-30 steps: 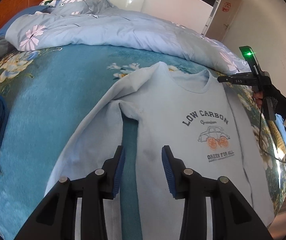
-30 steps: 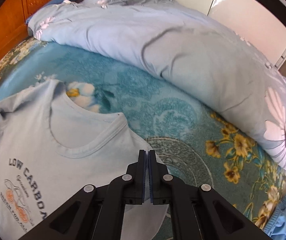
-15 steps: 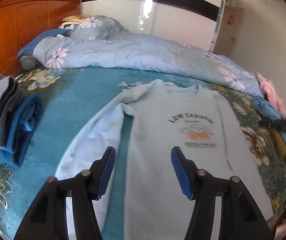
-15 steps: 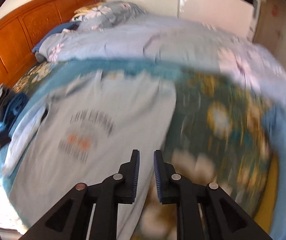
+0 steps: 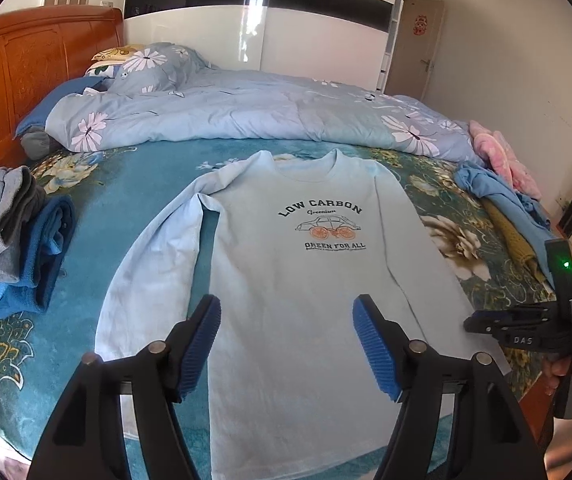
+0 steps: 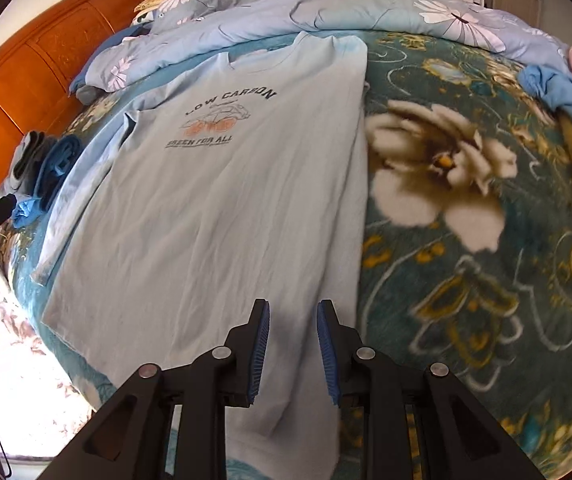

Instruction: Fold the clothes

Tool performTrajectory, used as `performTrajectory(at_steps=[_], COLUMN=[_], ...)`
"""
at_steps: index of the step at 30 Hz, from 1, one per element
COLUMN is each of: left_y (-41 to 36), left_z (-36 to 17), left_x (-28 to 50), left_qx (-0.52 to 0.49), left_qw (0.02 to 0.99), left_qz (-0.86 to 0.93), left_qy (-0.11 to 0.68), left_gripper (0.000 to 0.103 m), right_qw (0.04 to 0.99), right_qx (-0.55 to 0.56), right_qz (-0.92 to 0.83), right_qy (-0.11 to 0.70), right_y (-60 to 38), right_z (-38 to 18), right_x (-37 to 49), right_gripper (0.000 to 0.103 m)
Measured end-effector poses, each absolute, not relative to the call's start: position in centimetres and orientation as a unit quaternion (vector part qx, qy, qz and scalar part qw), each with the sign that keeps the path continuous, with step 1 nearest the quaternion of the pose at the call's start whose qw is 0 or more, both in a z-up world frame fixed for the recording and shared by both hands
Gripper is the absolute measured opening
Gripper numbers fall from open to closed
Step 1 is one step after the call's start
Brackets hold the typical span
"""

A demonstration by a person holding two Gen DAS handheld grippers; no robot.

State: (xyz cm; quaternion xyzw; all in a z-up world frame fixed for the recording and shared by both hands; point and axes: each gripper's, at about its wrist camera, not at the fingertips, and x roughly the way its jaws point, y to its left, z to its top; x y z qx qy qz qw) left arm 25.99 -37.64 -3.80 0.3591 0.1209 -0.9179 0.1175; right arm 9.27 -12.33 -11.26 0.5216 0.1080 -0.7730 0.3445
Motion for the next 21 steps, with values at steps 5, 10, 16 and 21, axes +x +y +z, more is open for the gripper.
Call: performTrajectory(at_steps=[5, 10, 16, 21], left_y=[-37.5, -37.6, -37.5, -37.3], left_z=[-3.4, -3.3, -3.6, -3.7], left_x=[26.4, 26.7, 26.7, 26.8], left_qx=[0.361, 0.362, 0.366, 0.369], left_qw=[0.12, 0.12, 0.116, 0.114], left_qz=[-0.917, -0.916, -0.914, -0.914], left_qy=[0.122, 0.121, 0.132, 0.127], left_gripper=[0.07, 0.07, 0.07, 0.07], right_qw=[0.338, 0.33, 0.336, 0.34], right_qx=[0.529, 0.536, 0.538, 0.541], right_qz=[-0.773, -0.773, -0.77, -0.768], right_qy=[0.093, 0.076, 0.064, 0.051], right_y=[-12.2, -11.6, -11.7, -12.1], right_z=[-11.9, -12.3, -12.5, -12.4], right_x=[9.6, 9.7, 10.3, 10.4], right_gripper=[0.027, 0.027, 0.03, 0.019])
